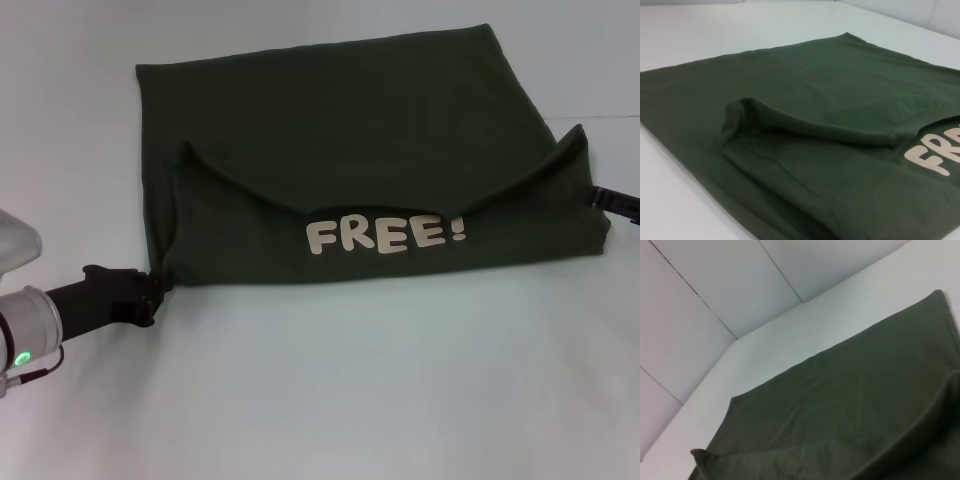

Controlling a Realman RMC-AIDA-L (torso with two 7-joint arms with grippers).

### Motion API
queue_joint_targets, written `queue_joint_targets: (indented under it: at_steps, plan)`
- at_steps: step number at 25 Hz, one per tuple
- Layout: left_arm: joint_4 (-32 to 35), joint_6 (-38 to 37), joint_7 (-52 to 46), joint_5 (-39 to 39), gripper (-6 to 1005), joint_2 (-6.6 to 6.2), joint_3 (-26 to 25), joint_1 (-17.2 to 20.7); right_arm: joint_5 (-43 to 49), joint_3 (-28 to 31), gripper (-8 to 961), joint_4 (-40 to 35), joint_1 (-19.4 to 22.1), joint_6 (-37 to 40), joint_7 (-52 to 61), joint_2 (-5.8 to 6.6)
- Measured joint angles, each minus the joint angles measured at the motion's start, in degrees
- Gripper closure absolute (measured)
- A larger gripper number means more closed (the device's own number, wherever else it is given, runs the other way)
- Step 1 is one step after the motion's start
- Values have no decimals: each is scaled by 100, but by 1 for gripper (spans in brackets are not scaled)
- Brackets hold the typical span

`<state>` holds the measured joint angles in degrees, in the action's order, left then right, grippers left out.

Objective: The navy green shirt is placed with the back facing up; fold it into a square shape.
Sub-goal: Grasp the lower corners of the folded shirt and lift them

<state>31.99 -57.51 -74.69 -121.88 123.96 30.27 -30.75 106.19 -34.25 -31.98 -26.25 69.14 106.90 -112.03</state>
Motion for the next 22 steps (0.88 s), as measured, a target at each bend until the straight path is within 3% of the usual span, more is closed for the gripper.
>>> queue_joint_targets:
  at_steps: [10, 22]
  plan:
    - [441, -488, -157, 2, 966, -4, 137, 181, 1472, -36, 178, -65, -152, -441, 1254, 228]
    - [467, -522, -220, 7, 966, -38, 137, 130, 1648, -64, 183, -49, -462, -1101, 1178, 73]
